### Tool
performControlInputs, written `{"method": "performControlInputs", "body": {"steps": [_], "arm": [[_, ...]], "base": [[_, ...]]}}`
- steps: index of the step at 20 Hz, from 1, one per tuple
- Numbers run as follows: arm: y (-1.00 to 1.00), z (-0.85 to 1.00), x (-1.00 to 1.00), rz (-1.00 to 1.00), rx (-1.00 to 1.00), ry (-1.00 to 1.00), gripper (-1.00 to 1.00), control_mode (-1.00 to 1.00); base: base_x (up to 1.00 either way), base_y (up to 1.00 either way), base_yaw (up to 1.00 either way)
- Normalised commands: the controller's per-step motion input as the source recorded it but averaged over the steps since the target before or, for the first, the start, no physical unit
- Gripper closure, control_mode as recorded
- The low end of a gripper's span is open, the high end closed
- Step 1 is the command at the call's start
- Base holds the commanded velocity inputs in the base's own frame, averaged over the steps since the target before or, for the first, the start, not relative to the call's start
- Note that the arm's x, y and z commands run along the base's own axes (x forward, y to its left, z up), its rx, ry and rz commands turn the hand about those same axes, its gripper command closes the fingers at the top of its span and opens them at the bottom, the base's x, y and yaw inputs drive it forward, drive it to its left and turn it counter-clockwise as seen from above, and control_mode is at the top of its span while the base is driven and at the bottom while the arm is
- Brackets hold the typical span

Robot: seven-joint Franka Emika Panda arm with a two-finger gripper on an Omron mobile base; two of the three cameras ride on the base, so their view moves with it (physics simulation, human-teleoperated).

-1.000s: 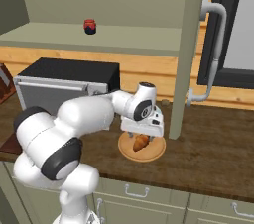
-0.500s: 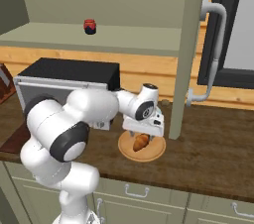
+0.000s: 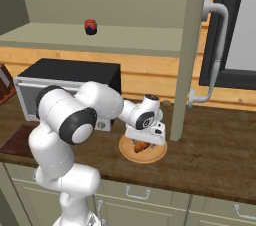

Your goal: From the different types of pastries on the counter, select a croissant and place it on the cutting board. Then retrieve a jar of jam from the cabinet and place it alongside the croissant on the cutting board.

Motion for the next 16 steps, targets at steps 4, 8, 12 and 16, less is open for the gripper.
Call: {"method": "performControlInputs", "body": {"steps": [4, 8, 12, 16], "arm": [[0.00, -0.05, 0.01, 0.00, 0.01, -0.03, 1.00, -1.00], [0.00, 0.57, -0.09, 0.00, 0.03, -0.08, 1.00, -1.00], [0.26, 0.37, -0.51, 0.00, -0.06, 0.00, 1.00, -1.00], [0.80, 0.00, -0.76, 0.00, -0.23, 0.01, 1.00, -1.00]], "base": [[0.00, 0.00, 0.00], [0.00, 0.00, 0.00], [0.00, 0.00, 0.00], [0.00, 0.00, 0.00]]}}
